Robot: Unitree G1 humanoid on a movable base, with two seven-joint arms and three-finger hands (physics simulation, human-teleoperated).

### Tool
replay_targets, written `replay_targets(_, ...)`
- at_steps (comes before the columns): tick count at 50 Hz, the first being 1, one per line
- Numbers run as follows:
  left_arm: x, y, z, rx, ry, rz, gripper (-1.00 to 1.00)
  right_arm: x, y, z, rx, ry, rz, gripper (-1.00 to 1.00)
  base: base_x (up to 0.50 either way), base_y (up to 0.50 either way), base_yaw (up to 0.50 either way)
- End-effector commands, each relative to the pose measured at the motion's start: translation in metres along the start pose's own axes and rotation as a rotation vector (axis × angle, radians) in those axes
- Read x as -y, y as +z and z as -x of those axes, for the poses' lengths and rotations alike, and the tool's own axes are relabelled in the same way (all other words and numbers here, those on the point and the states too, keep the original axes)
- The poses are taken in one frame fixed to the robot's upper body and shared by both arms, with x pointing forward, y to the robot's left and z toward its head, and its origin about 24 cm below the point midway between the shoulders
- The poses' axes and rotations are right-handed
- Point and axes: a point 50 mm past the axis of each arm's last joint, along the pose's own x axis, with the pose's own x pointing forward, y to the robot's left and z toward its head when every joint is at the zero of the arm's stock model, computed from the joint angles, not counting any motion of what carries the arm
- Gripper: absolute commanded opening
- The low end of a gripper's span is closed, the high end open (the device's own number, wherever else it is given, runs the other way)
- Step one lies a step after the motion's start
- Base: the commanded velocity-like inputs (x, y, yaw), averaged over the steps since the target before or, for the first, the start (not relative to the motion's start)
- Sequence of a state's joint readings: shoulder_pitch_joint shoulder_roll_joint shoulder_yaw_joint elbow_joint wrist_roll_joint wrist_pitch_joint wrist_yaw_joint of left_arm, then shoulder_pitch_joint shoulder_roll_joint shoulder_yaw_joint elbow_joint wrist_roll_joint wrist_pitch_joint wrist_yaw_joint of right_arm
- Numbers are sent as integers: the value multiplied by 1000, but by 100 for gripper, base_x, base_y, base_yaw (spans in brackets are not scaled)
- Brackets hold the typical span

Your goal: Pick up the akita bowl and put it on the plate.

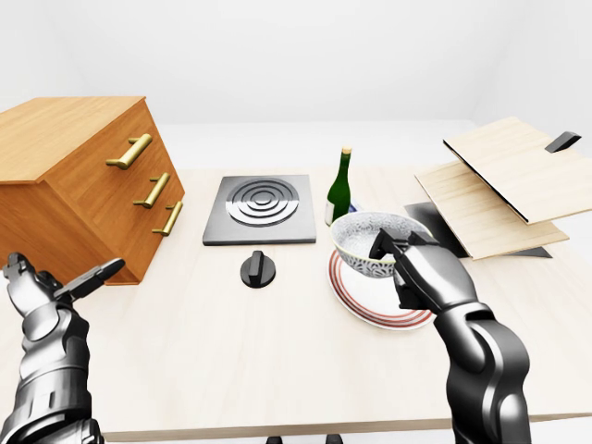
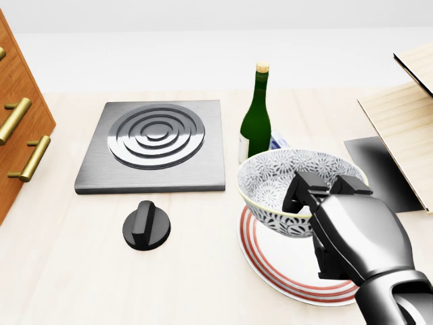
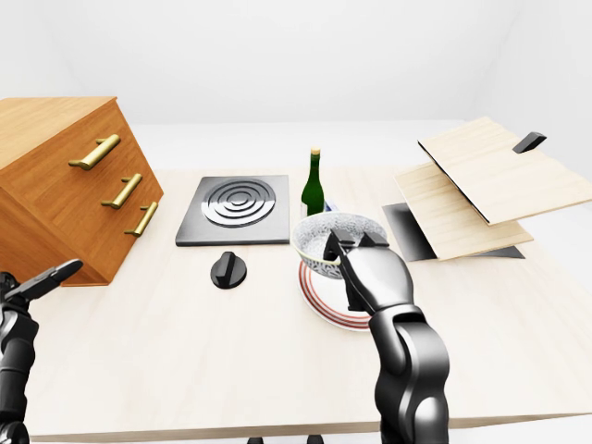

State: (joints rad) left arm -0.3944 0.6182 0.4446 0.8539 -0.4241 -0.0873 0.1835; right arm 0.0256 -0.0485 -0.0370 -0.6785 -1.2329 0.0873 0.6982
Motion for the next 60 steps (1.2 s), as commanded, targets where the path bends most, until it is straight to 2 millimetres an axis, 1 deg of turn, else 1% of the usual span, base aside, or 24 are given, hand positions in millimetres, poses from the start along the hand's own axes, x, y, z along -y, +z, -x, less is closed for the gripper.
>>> replay_targets(1, 4, 3, -2, 3, 1, -1, 100, 5, -4, 0, -11, -17, 16, -100, 0, 0, 0)
replay_targets(9, 6, 5, -3, 6, 2, -2, 100, 3, -12, 1, -33, -4, 5, -100, 0, 0, 0)
replay_targets(20, 4, 6, -3, 11, 3, 0, 100, 4, -27, -4, -69, 11, -3, -100, 0, 0, 0)
replay_targets(25, 4, 6, -3, 10, 4, 1, 100, 5, -31, -6, -77, 10, -1, -100, 0, 0, 0)
replay_targets(31, 2, 3, -1, 9, 4, 1, 100, 1, -34, -8, -81, 34, -16, -100, 0, 0, 0)
replay_targets(50, -2, -1, 2, 7, 4, 4, 100, 3, -34, -22, -55, 46, -17, -100, 0, 0, 0)
replay_targets(60, -1, 1, 1, 8, 4, 5, 100, 0, -39, -28, -57, 74, -28, -100, 0, 0, 0)
